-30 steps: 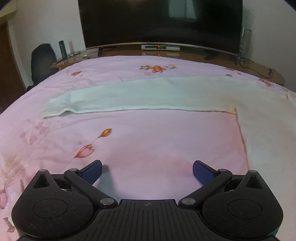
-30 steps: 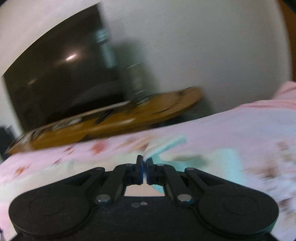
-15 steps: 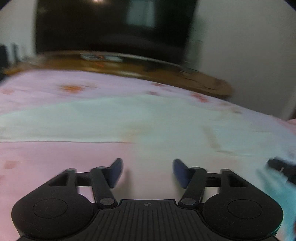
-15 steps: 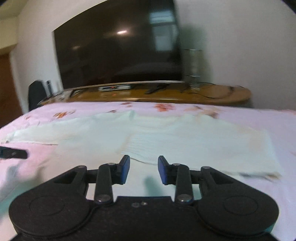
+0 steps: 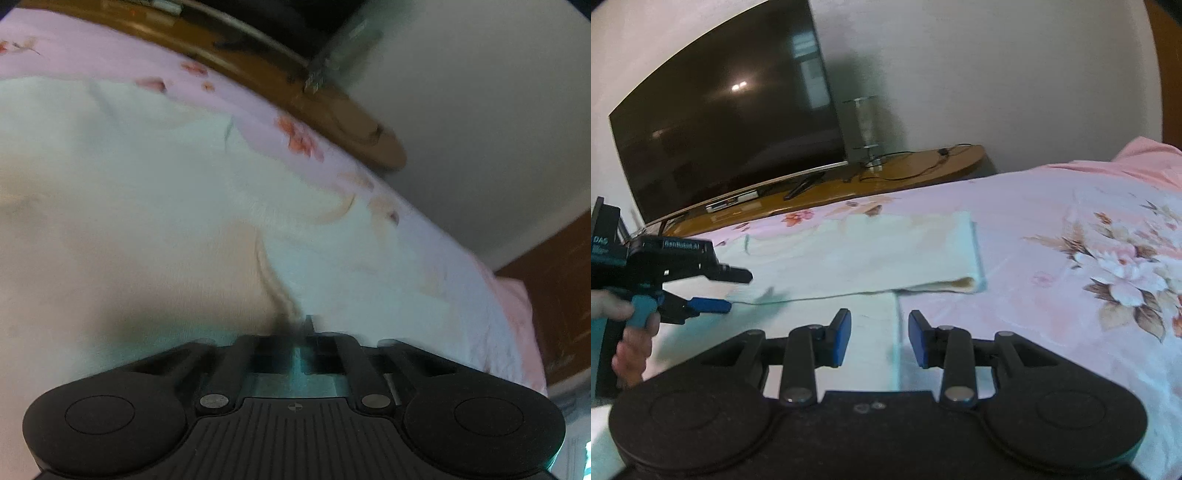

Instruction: Fold small clothes

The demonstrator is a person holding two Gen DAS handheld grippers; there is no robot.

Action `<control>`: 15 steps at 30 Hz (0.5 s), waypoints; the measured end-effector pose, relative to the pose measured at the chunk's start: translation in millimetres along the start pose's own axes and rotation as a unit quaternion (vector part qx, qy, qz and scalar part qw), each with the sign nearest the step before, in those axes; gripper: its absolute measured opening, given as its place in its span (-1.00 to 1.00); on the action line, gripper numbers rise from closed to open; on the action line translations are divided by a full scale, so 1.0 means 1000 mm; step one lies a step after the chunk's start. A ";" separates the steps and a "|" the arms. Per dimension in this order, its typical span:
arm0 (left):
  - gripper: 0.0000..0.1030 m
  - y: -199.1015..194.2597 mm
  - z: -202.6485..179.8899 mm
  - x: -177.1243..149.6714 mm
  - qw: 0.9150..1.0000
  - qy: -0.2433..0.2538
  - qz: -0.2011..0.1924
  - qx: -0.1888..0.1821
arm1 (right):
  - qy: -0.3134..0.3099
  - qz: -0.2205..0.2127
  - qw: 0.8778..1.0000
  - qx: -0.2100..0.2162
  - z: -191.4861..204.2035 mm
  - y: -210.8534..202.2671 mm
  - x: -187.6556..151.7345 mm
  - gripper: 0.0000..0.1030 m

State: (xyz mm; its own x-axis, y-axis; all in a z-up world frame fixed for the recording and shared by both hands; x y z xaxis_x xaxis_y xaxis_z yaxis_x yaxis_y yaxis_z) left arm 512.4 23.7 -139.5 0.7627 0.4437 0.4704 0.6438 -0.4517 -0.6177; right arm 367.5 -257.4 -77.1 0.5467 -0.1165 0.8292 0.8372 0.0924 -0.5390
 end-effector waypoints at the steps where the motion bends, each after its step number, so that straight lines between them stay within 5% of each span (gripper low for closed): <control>1: -0.94 0.000 0.000 0.001 1.000 0.007 -0.004 -0.003 | 0.006 0.001 1.000 -0.002 -0.003 0.002 -0.001 -0.32; 7: -0.95 -0.062 0.011 0.039 0.995 0.066 -0.081 0.007 | 0.018 0.007 1.000 -0.004 -0.009 0.015 0.003 -0.32; 15: -0.94 -0.088 0.071 0.046 0.994 0.059 -0.071 0.064 | 0.019 0.012 1.000 0.001 -0.002 0.041 0.009 -0.32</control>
State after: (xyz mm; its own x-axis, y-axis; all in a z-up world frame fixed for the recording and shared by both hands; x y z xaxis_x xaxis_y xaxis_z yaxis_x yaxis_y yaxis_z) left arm 486.5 138.8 -108.3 0.6719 0.3992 0.6238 0.7378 -0.2865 -0.6112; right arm 406.9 -256.4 -92.4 0.5665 -0.1515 0.8100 0.8240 0.0970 -0.5582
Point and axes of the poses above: each gripper's, at about its wrist camera, not at the fingertips, and y roughly the way its jaws point, z to its left, x to its top, the point moved 4 cm from there along y, roughly the way its jaws point, and after that the axes turned 6 degrees about -x, right-handed, at the moved point
